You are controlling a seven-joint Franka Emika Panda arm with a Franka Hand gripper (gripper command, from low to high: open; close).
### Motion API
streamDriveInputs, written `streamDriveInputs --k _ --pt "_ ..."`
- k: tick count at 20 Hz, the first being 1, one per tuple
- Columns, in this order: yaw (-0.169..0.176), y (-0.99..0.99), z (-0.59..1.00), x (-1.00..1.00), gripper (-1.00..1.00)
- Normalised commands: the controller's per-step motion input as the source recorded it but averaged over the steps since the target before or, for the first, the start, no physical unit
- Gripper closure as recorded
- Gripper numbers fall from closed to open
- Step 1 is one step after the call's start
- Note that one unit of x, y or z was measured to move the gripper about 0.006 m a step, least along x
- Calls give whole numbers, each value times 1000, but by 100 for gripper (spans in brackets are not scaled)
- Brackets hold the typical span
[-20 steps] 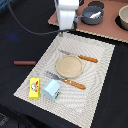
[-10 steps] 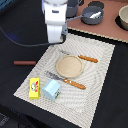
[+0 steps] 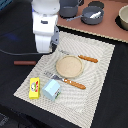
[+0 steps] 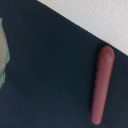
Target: Interact with the objects in diverse but meaningful ways.
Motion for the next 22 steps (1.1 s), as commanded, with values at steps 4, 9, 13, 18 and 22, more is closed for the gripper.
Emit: streamDriveInputs --k 4,9,13,18,22 --pt "0 -475 -31 -688 -100" --pt "0 -391 -270 -753 -100" --pt "0 -229 -466 -849 -100" --pt "6 -208 -465 -804 -100" --pt "25 -123 -556 -596 -100"
